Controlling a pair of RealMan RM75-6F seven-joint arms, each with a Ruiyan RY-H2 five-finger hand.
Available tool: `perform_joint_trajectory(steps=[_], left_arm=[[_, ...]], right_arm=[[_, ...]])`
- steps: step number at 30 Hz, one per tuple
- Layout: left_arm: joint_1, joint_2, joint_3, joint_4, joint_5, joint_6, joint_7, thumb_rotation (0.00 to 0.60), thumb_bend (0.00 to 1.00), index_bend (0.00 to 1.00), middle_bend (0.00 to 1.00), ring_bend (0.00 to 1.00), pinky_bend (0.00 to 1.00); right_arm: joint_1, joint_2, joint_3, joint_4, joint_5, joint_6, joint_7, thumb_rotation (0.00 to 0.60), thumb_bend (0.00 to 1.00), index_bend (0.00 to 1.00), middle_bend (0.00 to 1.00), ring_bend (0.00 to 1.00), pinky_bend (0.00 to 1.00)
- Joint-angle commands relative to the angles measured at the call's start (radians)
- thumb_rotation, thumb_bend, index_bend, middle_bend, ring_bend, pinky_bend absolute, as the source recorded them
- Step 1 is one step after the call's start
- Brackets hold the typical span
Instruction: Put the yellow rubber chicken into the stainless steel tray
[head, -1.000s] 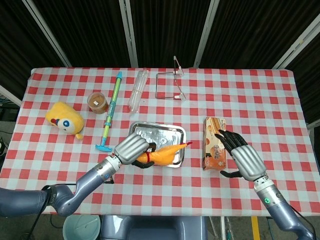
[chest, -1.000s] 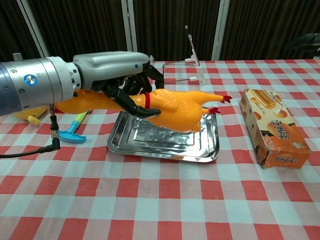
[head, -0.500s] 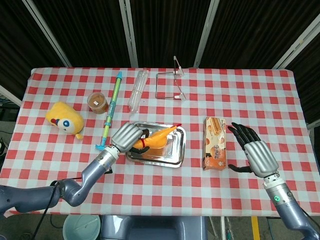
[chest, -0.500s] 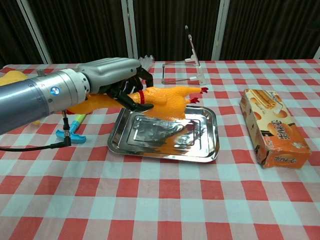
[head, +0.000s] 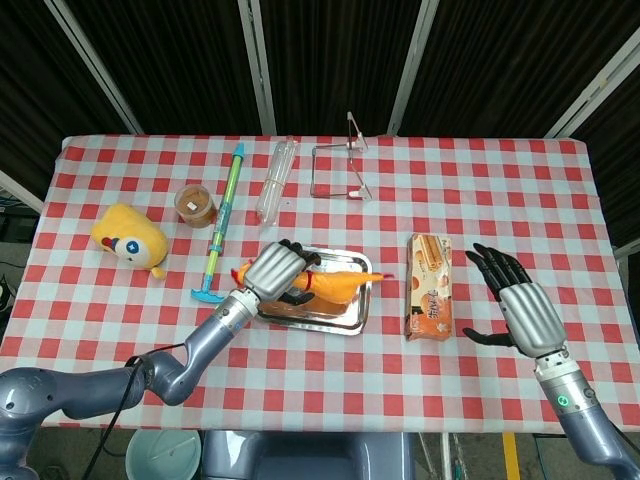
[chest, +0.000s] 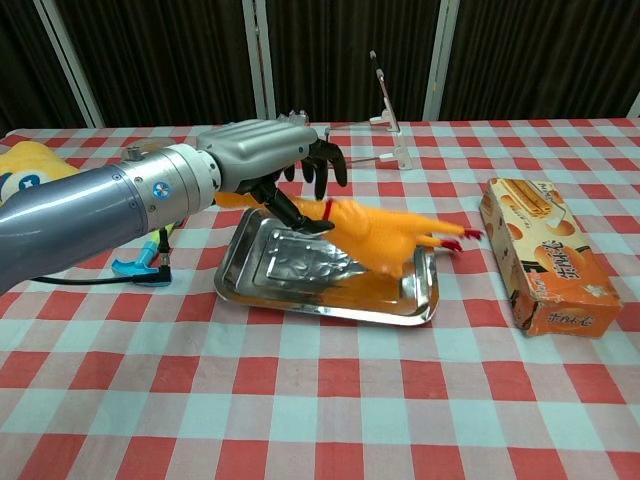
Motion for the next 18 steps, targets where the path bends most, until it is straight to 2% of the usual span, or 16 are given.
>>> perform_joint_trajectory(steps=[1, 4, 10, 18], left_arm=[[0.006, 0.020, 0.012, -0.021, -0.014, -0.021, 0.036, 0.600, 0.09, 0.07, 0.10, 0.03, 0.08], [0.022, 0.043, 0.013, -0.061, -0.019, -0.003, 0.057, 0.600, 0.07, 0.03, 0.05, 0.00, 0.04], [0.097, 0.125, 0.024, -0.177, 0.038, 0.112, 0.021, 0.600, 0.06, 0.03, 0.06, 0.00, 0.04], [0.288, 0.334, 0.111, -0.362, 0.131, 0.323, -0.070, 0.600, 0.06, 0.09, 0.11, 0.01, 0.04]], right_arm=[[-0.005, 0.004, 0.001, 0.001, -0.001, 0.004, 0.006, 0.600, 0.05, 0.00, 0.00, 0.00, 0.09], [-0.011, 0.007, 0.002, 0.005, 0.001, 0.007, 0.013, 0.600, 0.05, 0.00, 0.00, 0.00, 0.09], [-0.019, 0.013, 0.007, 0.018, -0.002, 0.015, 0.028, 0.600, 0.05, 0.00, 0.00, 0.00, 0.09], [-0.040, 0.033, 0.011, 0.059, 0.001, 0.033, 0.065, 0.600, 0.05, 0.00, 0.00, 0.00, 0.09]])
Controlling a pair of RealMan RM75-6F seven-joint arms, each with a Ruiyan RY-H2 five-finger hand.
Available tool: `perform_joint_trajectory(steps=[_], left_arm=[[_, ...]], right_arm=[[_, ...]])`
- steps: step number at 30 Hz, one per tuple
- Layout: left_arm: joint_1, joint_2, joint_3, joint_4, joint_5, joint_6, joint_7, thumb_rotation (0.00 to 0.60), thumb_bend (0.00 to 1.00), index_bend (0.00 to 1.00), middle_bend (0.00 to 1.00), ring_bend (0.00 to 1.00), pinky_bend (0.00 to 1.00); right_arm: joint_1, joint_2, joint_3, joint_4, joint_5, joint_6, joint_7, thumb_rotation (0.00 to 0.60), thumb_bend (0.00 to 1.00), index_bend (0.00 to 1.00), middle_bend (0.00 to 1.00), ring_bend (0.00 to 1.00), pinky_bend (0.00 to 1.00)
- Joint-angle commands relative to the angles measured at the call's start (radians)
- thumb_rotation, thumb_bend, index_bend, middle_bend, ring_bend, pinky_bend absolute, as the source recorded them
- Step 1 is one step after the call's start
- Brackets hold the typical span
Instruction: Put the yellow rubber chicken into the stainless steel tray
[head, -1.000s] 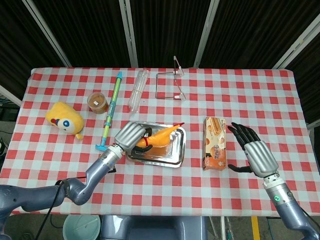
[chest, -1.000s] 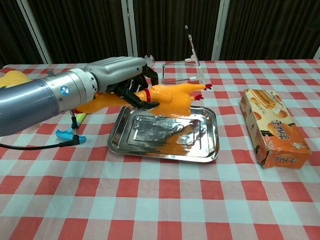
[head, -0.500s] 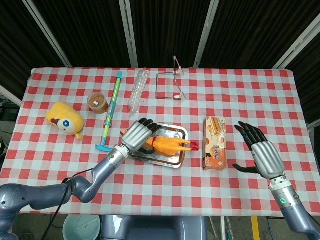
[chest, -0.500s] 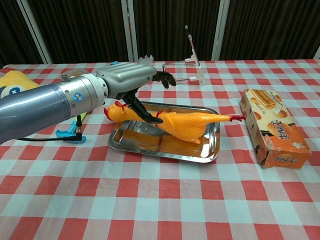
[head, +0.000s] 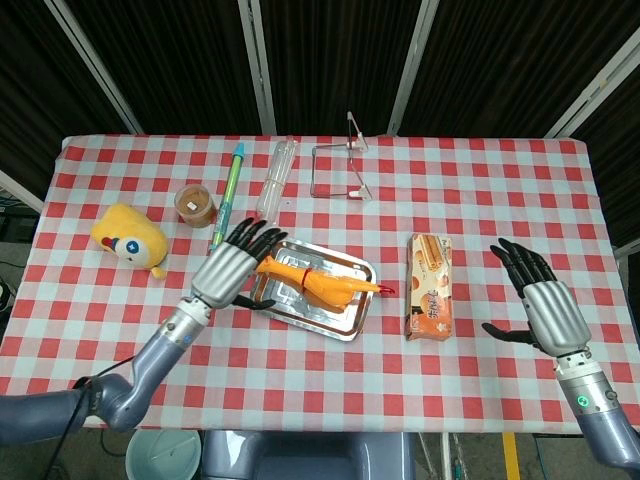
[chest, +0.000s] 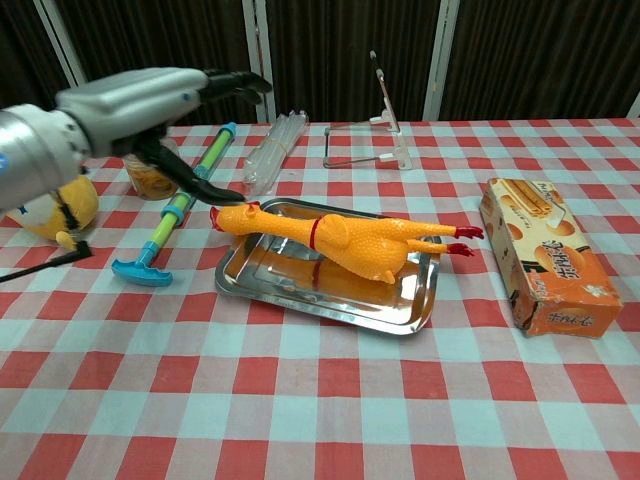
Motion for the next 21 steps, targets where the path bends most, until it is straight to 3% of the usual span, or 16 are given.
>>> perform_joint_trajectory(steps=[1, 8, 12, 16, 21], left_arm=[[0.113, 0.115, 0.060, -0.085, 0.049, 0.101, -0.072, 0.600, 0.06, 0.09, 0.11, 0.01, 0.04], [0.289, 0.239, 0.132, -0.137, 0.070, 0.262, -0.154, 0.600, 0.06, 0.11, 0.11, 0.01, 0.04], [0.387, 0.283, 0.174, -0.117, 0.065, 0.326, -0.186, 0.600, 0.06, 0.13, 0.11, 0.01, 0.04], [0.471, 0.312, 0.202, -0.119, 0.065, 0.391, -0.198, 0.600, 0.06, 0.14, 0.11, 0.01, 0.04], [0.555, 0.311, 0.228, -0.098, 0.104, 0.470, -0.192, 0.600, 0.06, 0.16, 0.11, 0.01, 0.04]], right_arm=[[-0.010, 0.006, -0.001, 0.025, -0.014, 0.015, 0.022, 0.600, 0.05, 0.00, 0.00, 0.00, 0.09], [-0.039, -0.030, -0.020, 0.092, -0.038, 0.052, -0.091, 0.600, 0.05, 0.00, 0.00, 0.00, 0.08], [-0.074, -0.094, -0.026, 0.150, -0.041, 0.110, -0.223, 0.600, 0.05, 0.00, 0.00, 0.00, 0.06], [-0.104, -0.136, -0.027, 0.173, -0.020, 0.142, -0.304, 0.600, 0.05, 0.00, 0.00, 0.00, 0.04], [-0.139, -0.158, -0.038, 0.162, -0.003, 0.165, -0.317, 0.600, 0.05, 0.00, 0.00, 0.00, 0.02]])
